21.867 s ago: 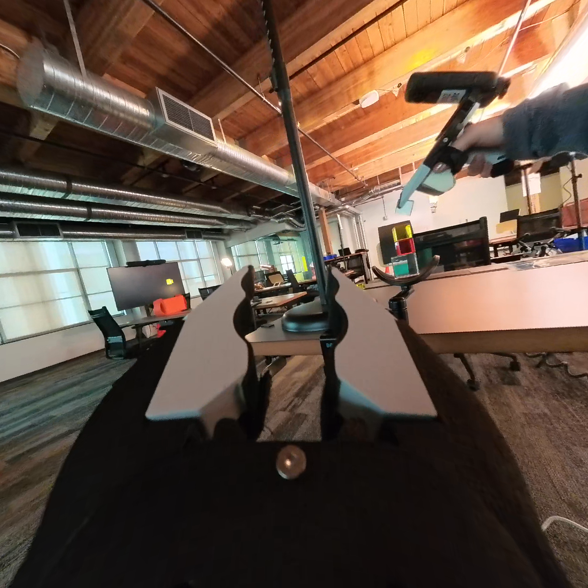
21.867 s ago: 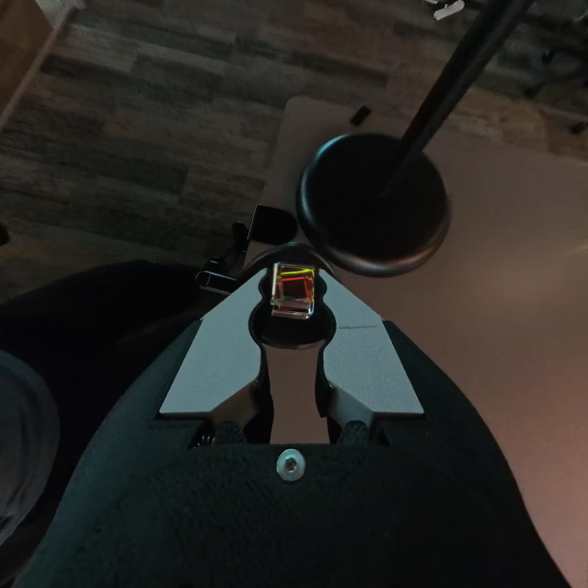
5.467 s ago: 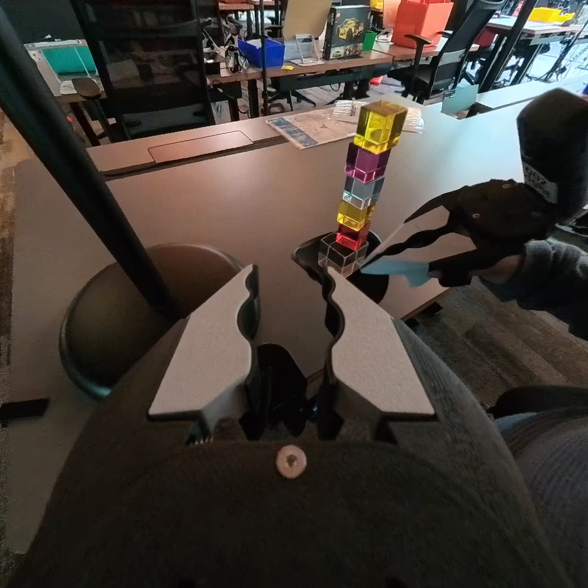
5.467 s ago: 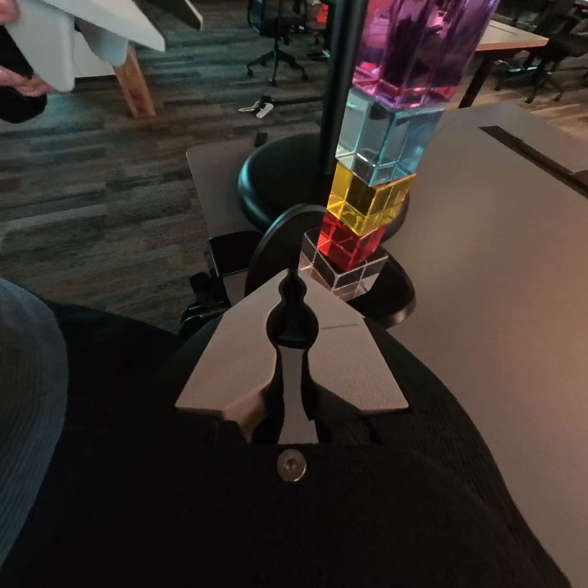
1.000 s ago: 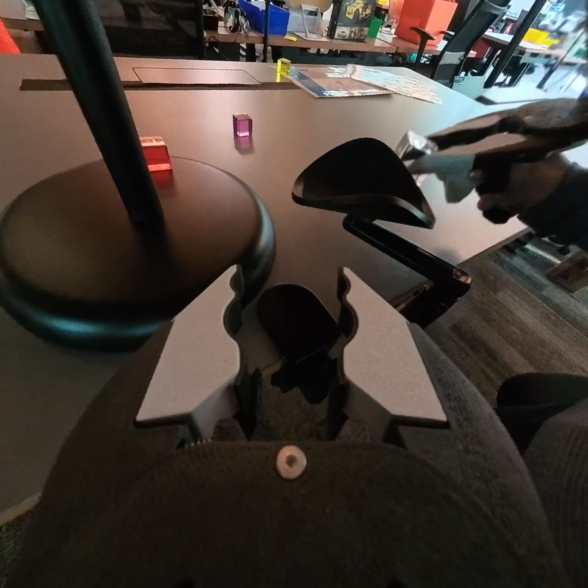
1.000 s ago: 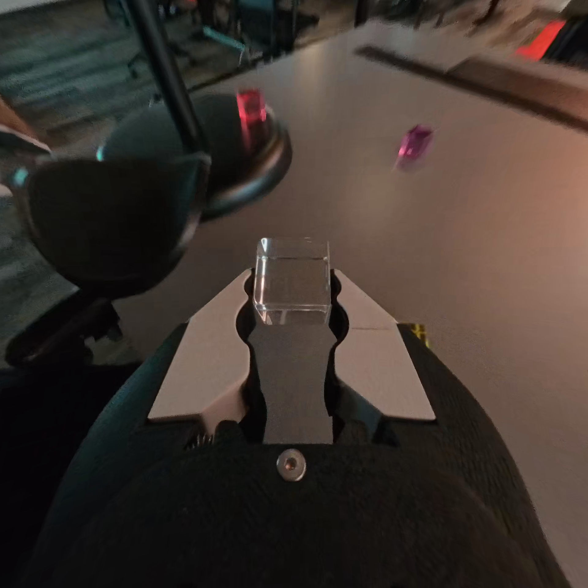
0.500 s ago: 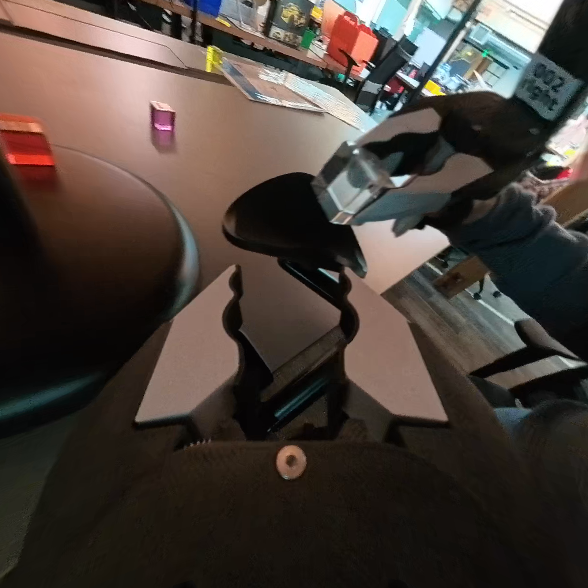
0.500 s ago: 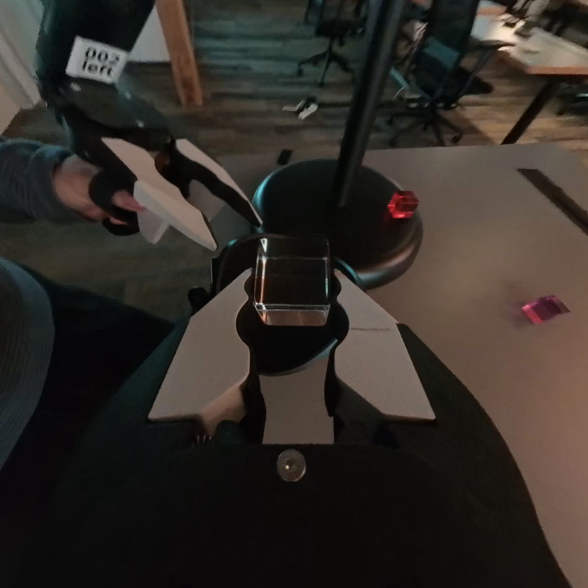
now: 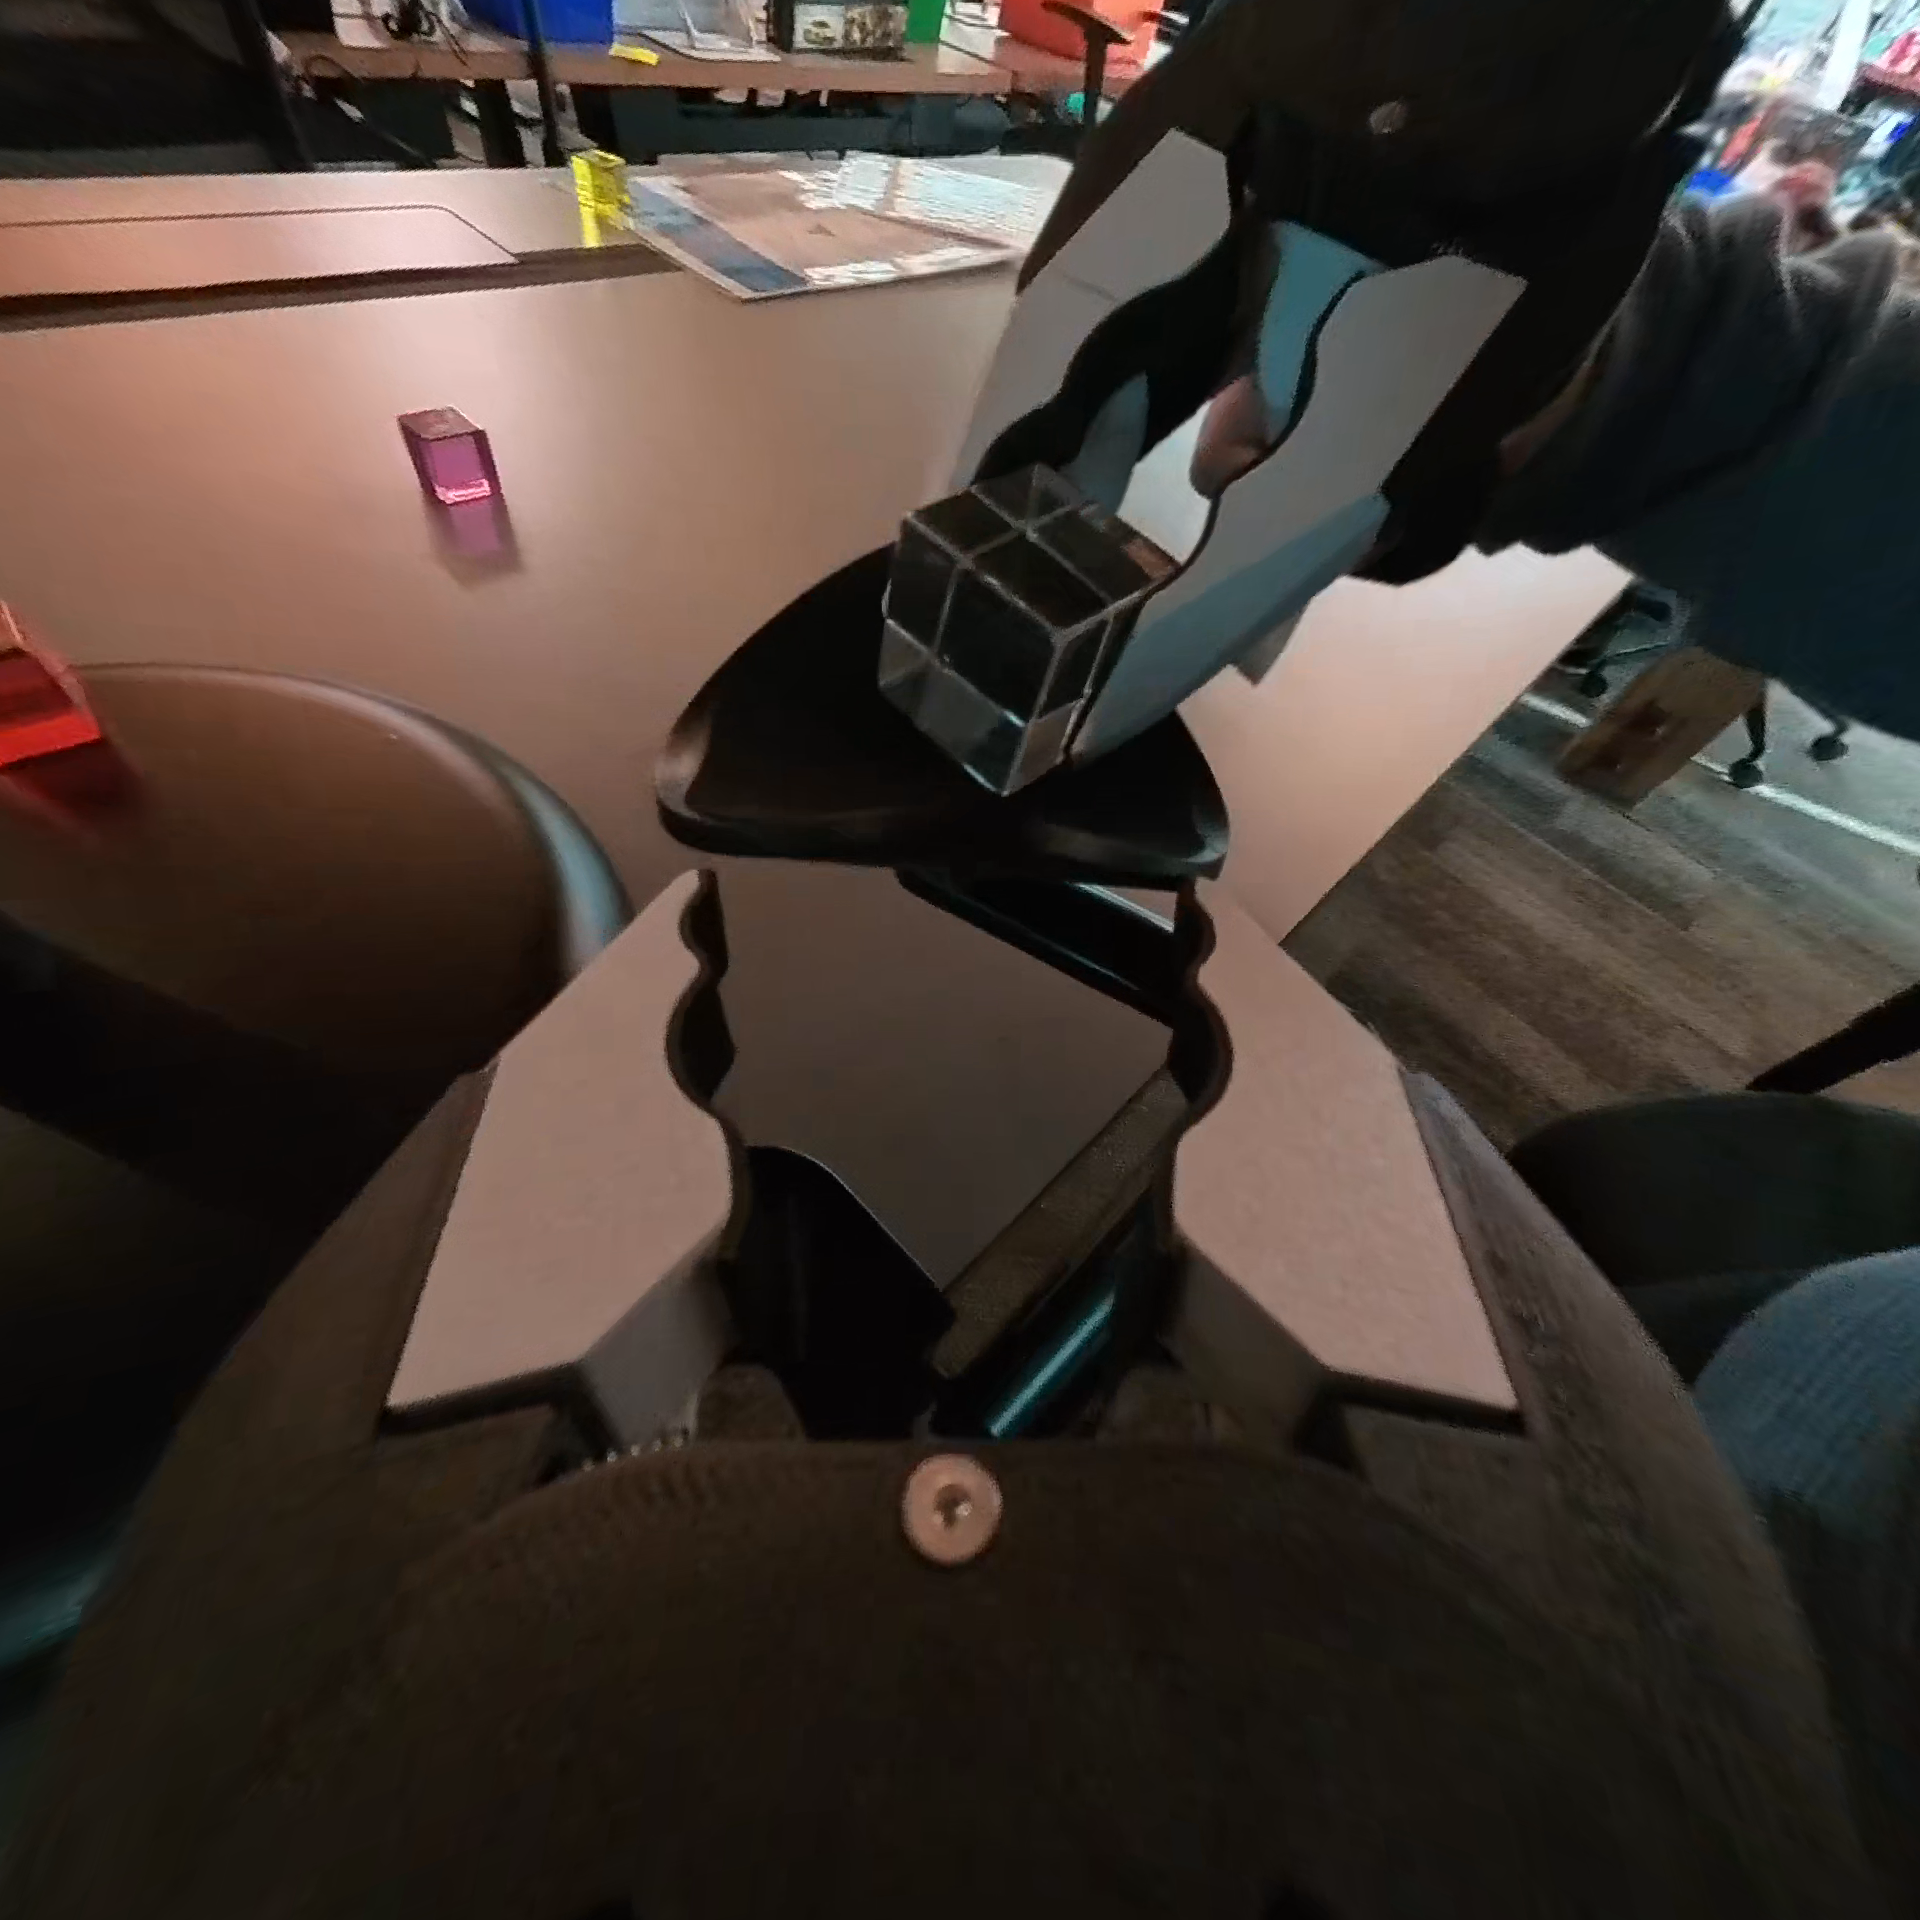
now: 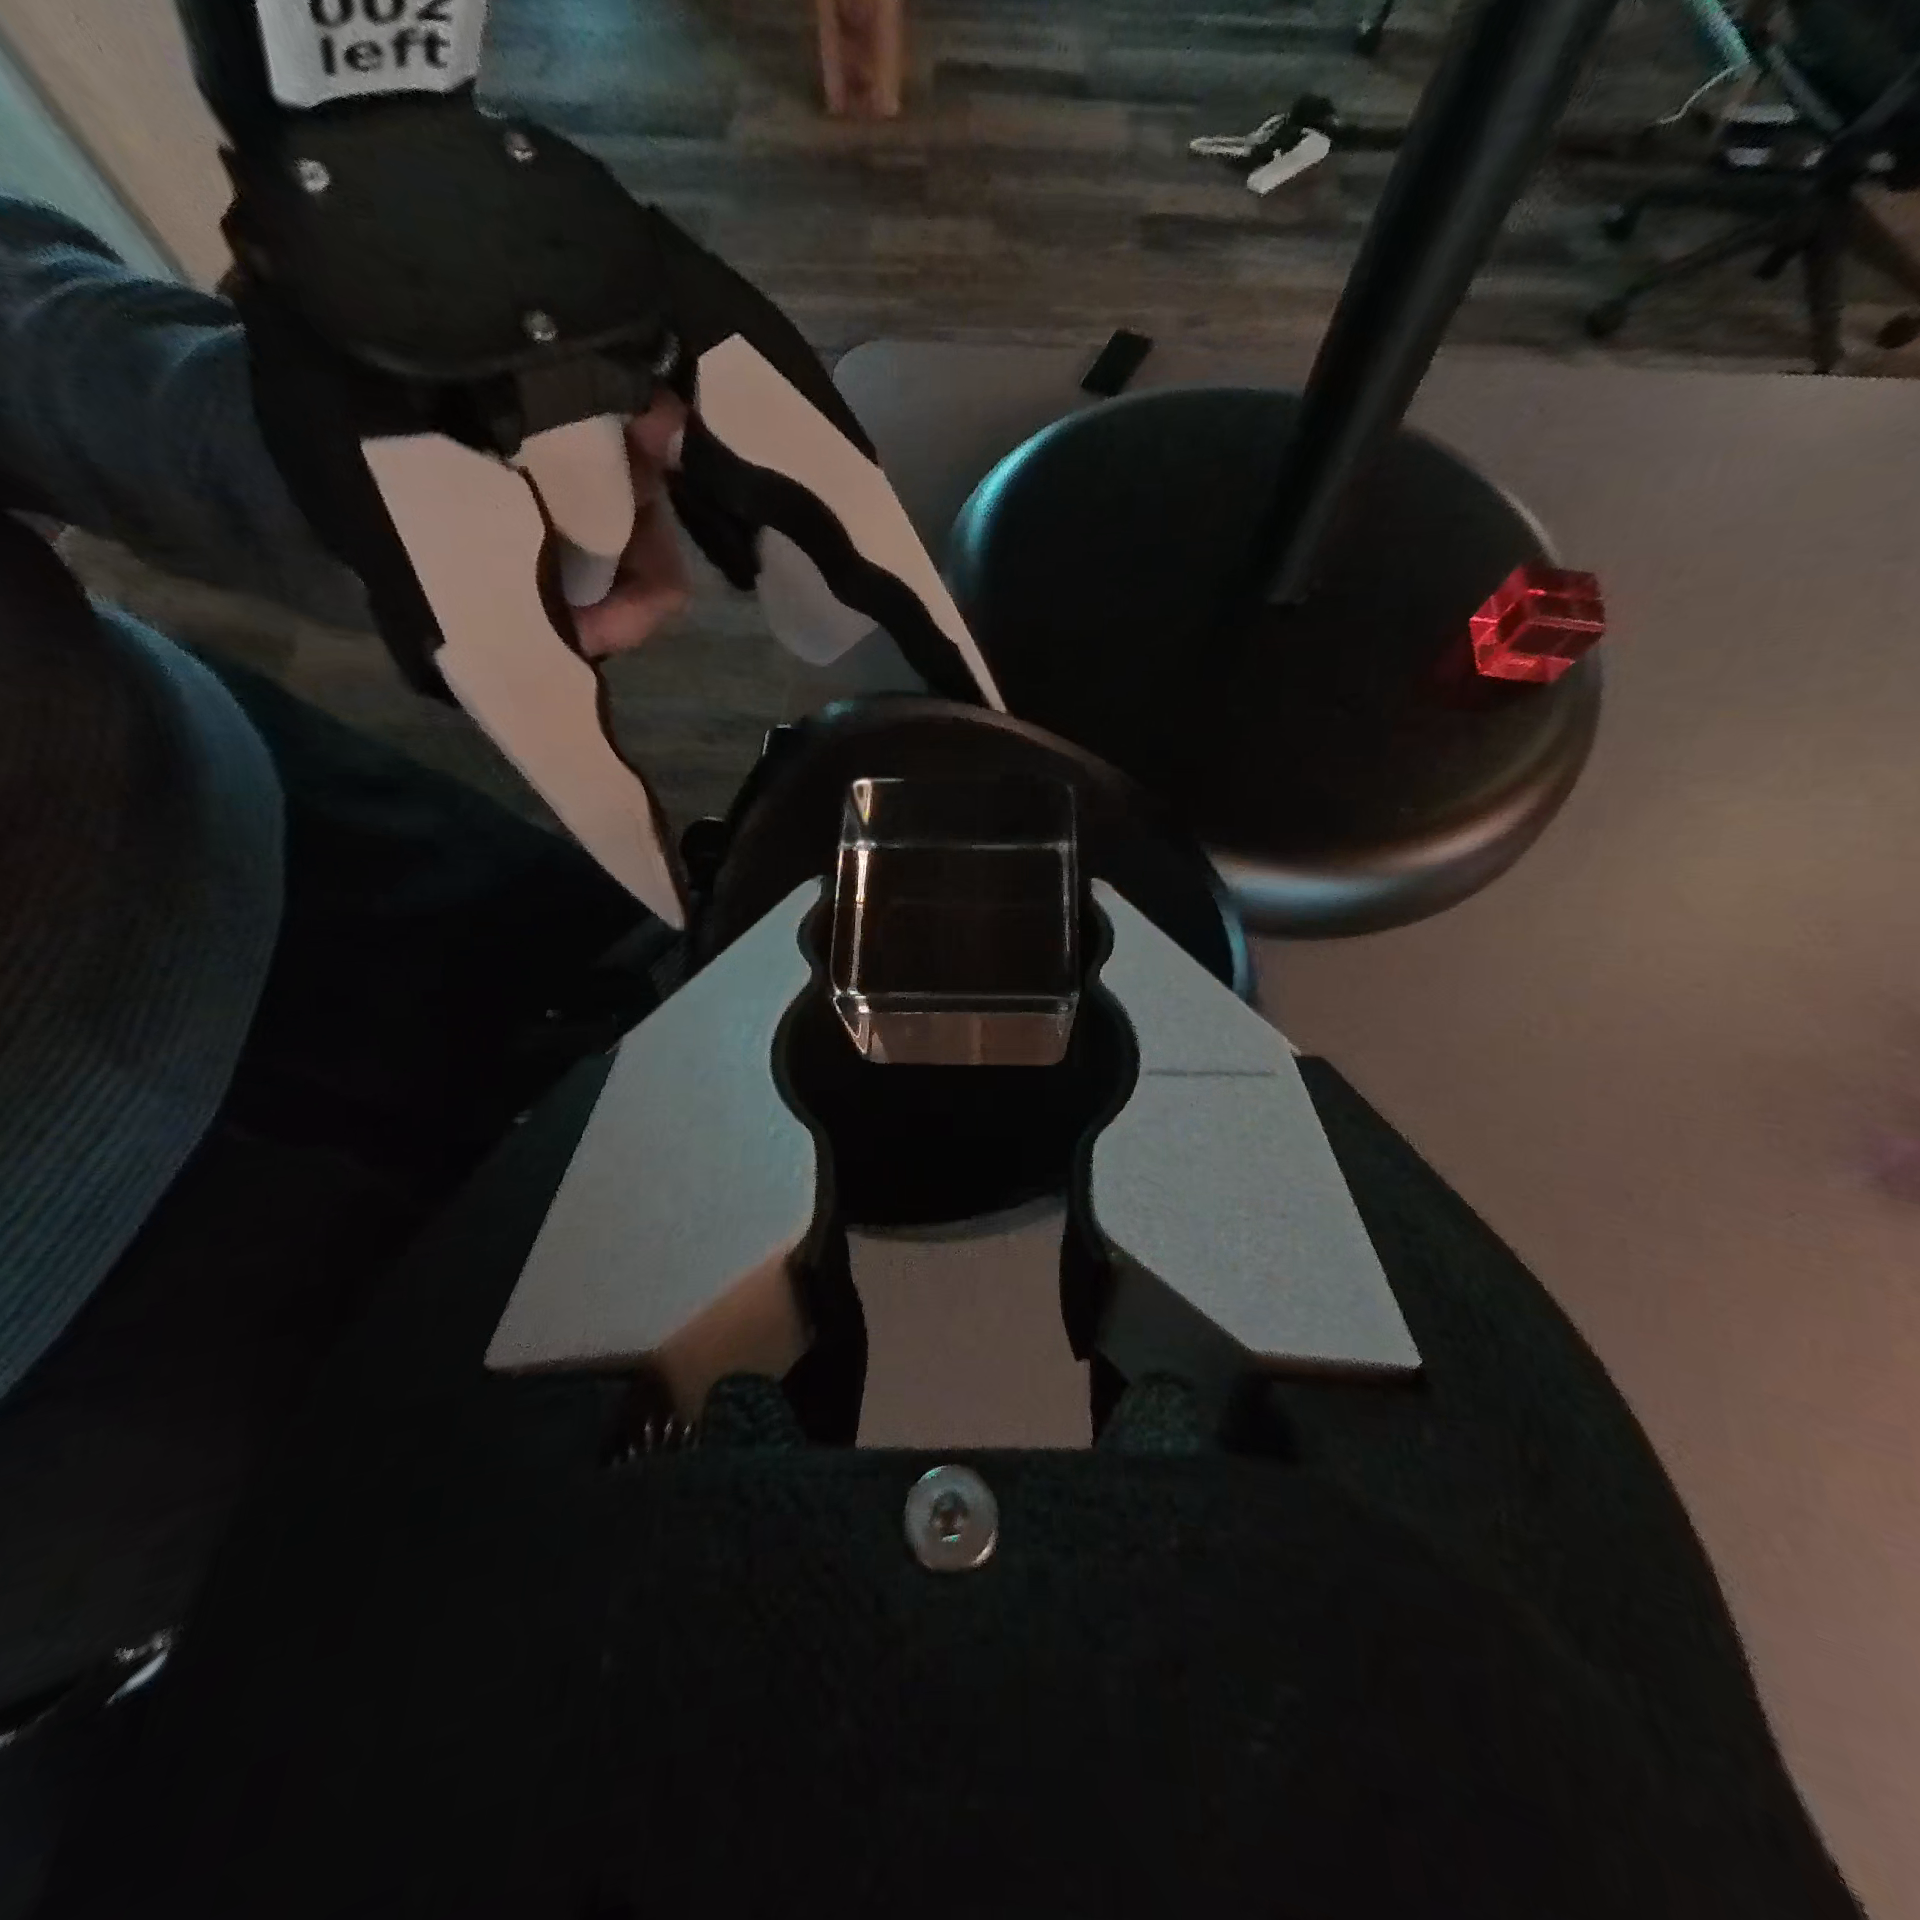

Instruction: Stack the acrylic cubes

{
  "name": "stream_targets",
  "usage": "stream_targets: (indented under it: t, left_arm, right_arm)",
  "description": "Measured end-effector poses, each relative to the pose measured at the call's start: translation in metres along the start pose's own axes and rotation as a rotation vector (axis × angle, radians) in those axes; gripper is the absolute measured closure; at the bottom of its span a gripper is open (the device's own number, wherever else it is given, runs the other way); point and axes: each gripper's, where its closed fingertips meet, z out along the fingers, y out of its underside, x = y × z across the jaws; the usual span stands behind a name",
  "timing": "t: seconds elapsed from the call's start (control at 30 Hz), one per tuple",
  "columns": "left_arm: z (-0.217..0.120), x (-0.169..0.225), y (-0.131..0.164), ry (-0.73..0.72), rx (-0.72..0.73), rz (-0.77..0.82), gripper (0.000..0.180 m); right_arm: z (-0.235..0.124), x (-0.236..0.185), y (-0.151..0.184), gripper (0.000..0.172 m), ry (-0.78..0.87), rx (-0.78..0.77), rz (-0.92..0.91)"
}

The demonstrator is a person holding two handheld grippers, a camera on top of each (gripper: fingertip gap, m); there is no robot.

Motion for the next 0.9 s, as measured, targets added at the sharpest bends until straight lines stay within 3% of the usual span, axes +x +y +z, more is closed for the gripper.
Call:
stream_targets:
  t: [0.4, 0.9]
  left_arm:
    - [-0.011, -0.016, -0.004, 0.075, -0.012, 0.03, 0.105]
    - [0.003, 0.012, 0.004, 0.137, -0.053, 0.02, 0.12]
  right_arm:
    - [0.001, -0.002, 0.004, 0.129, -0.136, -0.028, 0.011]
    - [0.003, -0.002, 0.006, 0.13, 0.004, 0.004, 0.04]
